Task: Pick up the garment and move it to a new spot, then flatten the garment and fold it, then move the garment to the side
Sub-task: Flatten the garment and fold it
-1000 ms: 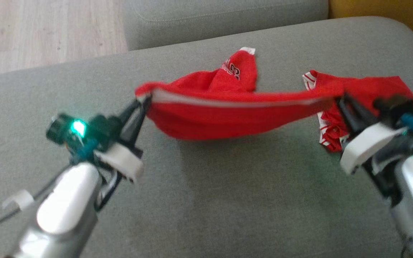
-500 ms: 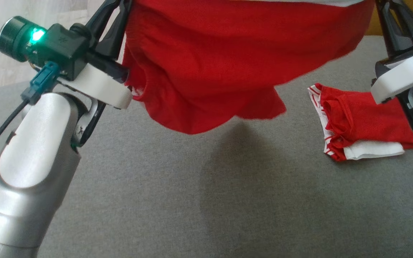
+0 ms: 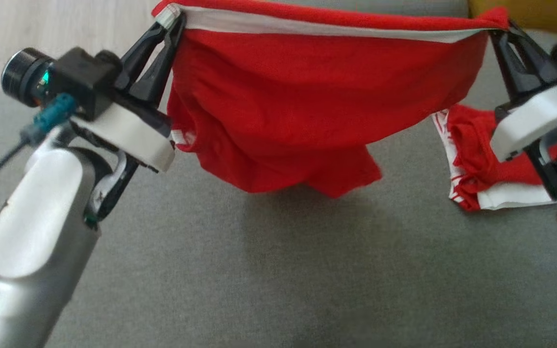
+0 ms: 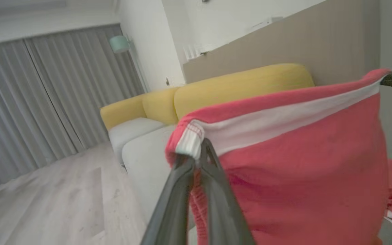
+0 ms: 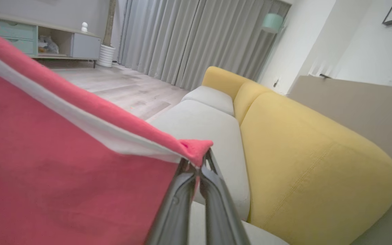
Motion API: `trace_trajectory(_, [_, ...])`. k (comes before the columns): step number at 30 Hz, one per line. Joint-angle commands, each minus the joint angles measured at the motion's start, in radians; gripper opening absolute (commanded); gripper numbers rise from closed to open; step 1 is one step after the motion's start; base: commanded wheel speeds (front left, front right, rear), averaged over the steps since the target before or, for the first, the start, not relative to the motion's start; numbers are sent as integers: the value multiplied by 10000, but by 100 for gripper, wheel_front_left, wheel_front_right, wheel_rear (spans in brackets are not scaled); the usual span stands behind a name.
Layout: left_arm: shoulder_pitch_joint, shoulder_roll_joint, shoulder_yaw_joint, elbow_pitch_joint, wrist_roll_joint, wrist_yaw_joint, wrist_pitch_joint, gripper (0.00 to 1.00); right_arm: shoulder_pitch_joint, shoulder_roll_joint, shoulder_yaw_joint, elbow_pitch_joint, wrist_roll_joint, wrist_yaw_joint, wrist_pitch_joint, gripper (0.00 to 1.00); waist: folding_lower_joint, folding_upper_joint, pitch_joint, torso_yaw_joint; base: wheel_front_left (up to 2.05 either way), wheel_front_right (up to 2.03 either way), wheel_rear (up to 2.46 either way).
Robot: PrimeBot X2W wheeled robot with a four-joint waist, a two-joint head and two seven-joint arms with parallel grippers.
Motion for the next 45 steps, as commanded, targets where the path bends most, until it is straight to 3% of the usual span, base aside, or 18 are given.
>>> trace_trajectory(1, [-736, 372, 491, -126, -260, -95, 164, 0, -641, -207, 190, -115, 176, -9, 91, 0, 0, 0, 414, 36, 0, 0, 0])
trace_trajectory(7, [-2706, 497, 286, 1387, -457, -552, 248, 0, -2898, -448, 1011, 1347, 658, -9, -169, 0, 0, 0, 1887, 64, 0, 0, 0])
trace_trajectory(12, [-5596, 353, 128, 3718, -17, -669, -1011, 0, -6196, 96, 1281, 4006, 476, -9, -1534, 0, 0, 0, 3075, -48, 0, 0, 0])
trace_trajectory(18, [-7186, -154, 108, 5724, 353, -669, -2926, 0, -7805, 940, 401, 6482, -465, -9, -3372, 0, 0, 0, 3454, 73, 0, 0, 0])
trace_trajectory(26, [-6317, -893, -1042, 7432, 280, -705, -4068, 0, -7060, 1234, 1196, 8849, -841, -9, -4036, 0, 0, 0, 3479, 265, 0, 0, 0])
trace_trajectory(34, [-4270, -424, -3189, 7381, -269, -711, -4297, 0, -5728, 903, 3506, 10231, 66, -9, -3437, 0, 0, 0, 2857, 277, 0, 0, 0])
trace_trajectory(38, [-3539, -180, -3714, 7137, -648, -711, -4319, 0, -5184, 616, 4612, 10264, 763, -9, -2967, 0, 0, 0, 2443, 258, 0, 0, 0])
trace_trajectory(39, [-3108, -7, -4031, 6945, -847, -712, -4325, 0, -4788, 320, 5400, 10084, 1329, -9, -2571, 0, 0, 0, 2146, 250, 0, 0, 0])
trace_trajectory(45, [-1972, 385, -4744, 6351, -1306, -712, -4306, 0, -3729, -1116, 7495, 8662, 3364, -9, -1268, 0, 0, 0, 1283, 226, 0, 0, 0])
